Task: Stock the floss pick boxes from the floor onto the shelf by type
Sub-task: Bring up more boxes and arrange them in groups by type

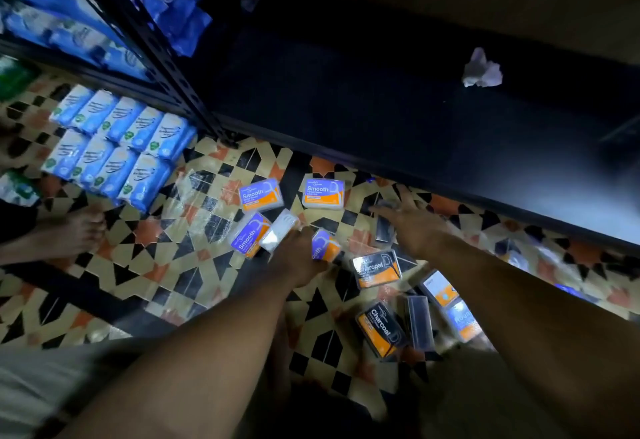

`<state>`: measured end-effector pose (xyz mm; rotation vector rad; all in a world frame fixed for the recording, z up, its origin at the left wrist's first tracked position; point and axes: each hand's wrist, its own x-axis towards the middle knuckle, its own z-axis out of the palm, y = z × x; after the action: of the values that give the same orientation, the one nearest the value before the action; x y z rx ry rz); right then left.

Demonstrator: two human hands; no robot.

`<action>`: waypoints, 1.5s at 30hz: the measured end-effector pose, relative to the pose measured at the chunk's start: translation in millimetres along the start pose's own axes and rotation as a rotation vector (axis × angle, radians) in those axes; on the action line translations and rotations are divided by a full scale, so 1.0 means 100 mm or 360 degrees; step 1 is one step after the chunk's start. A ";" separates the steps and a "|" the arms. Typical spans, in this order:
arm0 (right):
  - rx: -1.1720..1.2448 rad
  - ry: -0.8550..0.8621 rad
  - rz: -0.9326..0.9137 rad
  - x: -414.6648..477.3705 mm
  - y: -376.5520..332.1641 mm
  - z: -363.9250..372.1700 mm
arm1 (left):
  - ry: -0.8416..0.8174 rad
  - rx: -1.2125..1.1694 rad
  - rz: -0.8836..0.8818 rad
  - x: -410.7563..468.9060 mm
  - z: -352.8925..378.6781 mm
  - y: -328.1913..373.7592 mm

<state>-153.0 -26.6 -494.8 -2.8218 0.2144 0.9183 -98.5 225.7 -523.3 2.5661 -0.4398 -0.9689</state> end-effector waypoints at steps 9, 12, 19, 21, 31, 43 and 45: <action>0.0468 0.0042 0.0193 0.03 0.07 0.02 | 0.0085 -0.0199 0.0028 0.07 0.01 0.01; 0.0716 0.0056 0.0238 -0.01 0.08 -0.02 | 0.0082 -0.0260 0.0041 0.05 -0.03 0.04; 0.0849 0.0058 0.0275 -0.31 0.08 -0.11 | 0.0044 -0.0344 0.0129 -0.15 -0.19 0.12; 0.0868 0.0078 0.0268 -0.45 0.07 -0.15 | 0.0066 -0.0348 0.0156 -0.25 -0.28 0.16; 0.0947 0.0520 0.0022 -1.32 -0.23 -0.95 | 0.0392 -0.0197 0.0406 -0.83 -1.26 0.72; 0.0801 0.1358 -0.0373 -2.60 -0.48 -2.62 | 0.1001 0.0058 0.0886 -1.96 -2.98 1.62; 0.0776 0.1468 -0.0415 -2.72 -0.50 -2.86 | 0.1073 0.0095 0.0955 -2.10 -3.21 1.77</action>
<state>-199.0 -12.7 -99.7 -2.4892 0.1386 -0.4731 -58.8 225.3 -102.9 2.3756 -0.9469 0.1185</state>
